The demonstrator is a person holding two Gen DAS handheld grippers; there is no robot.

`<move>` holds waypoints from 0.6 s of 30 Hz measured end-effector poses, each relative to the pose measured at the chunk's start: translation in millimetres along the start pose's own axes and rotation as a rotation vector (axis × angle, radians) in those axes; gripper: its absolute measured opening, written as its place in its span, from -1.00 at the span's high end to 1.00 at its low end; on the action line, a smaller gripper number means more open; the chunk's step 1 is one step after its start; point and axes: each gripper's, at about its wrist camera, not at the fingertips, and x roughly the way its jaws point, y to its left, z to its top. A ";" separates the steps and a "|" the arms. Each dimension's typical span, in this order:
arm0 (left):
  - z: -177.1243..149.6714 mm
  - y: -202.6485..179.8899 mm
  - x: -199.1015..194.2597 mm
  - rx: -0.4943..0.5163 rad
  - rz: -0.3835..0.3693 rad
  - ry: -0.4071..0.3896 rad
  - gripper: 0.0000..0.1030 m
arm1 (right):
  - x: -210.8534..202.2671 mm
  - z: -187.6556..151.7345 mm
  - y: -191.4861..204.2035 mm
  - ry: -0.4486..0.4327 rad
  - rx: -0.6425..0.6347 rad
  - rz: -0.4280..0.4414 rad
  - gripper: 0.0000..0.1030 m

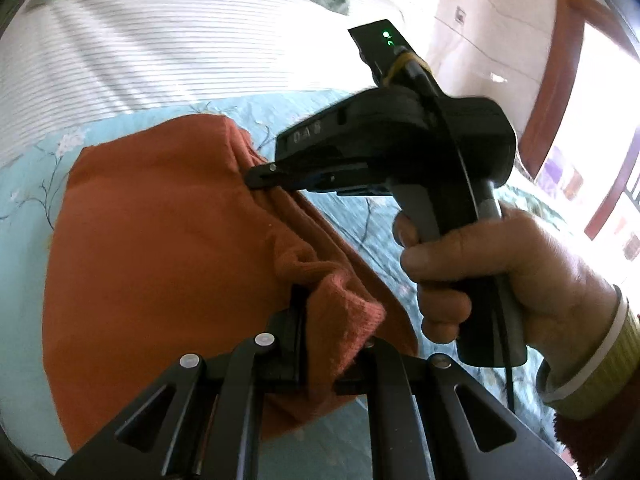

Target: Fold small clothes

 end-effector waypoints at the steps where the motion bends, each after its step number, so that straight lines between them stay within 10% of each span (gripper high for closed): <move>1: -1.3 0.0 0.4 0.004 0.003 0.002 0.85 | -1.9 -0.6 2.0 -0.006 0.000 0.009 0.63; 3: -0.5 5.6 2.2 -0.006 -0.007 0.007 0.85 | -1.3 -1.1 7.5 -0.002 -0.005 0.019 -0.01; 5: 2.0 12.7 2.4 -0.019 -0.020 0.008 0.85 | 4.1 -1.1 13.3 0.012 -0.017 0.000 -0.05; 8: 8.2 10.2 -6.8 -0.021 -0.030 -0.012 0.85 | 15.5 -1.0 17.9 0.056 -0.026 -0.034 0.73; 18: 7.3 1.6 0.7 0.020 -0.081 0.033 0.67 | -8.3 -11.3 16.4 0.002 -0.080 -0.149 0.71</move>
